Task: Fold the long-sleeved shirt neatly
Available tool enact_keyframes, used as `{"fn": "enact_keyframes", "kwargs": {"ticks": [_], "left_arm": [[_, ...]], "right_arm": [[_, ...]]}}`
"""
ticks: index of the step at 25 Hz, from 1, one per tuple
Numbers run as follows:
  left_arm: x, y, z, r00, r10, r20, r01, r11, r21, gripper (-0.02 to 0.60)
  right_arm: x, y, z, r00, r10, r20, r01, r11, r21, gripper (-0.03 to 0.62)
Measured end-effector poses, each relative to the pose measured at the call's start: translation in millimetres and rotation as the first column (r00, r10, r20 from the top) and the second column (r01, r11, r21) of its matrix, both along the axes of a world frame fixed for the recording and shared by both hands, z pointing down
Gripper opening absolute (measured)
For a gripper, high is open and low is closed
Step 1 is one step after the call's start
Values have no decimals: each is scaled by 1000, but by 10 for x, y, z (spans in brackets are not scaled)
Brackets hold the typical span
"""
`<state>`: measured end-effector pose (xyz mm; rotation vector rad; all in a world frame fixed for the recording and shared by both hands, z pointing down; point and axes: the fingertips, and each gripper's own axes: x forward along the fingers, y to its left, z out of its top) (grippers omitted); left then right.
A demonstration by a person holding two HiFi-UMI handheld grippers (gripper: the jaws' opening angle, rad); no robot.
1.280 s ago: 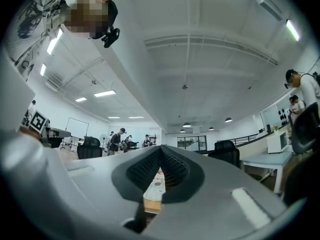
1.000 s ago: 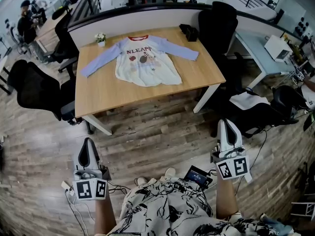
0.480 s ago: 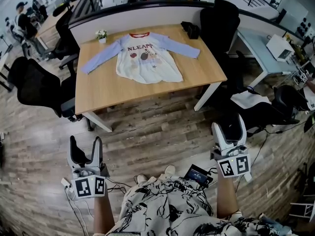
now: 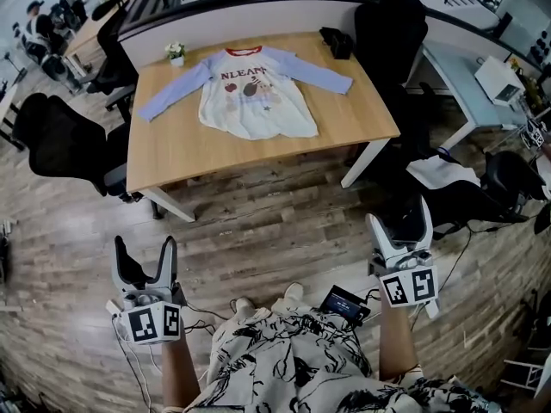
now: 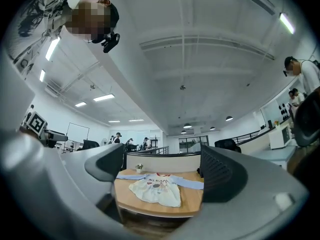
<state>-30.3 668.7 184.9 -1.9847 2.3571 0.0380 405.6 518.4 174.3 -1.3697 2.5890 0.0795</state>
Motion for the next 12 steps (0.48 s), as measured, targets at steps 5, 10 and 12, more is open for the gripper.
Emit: {"fn": "enact_keyframes", "kwargs": {"ticks": [5,10,12], "left_arm": [[240,-161,72,1000,-19,11,20,999,-28,480],[377,-367,138,1000,-8,6,8,999,-35,489],[375,-497,171,1000,4,7,-3,999,-42,496]], "right_arm": [[147,-218,124,999,-49,-11,48,999,-21,476],[173,-413,248,997,-76,-24,74,996,-47,476],[147,-503,280,997,-78,-26,77,996,-54,462]]}}
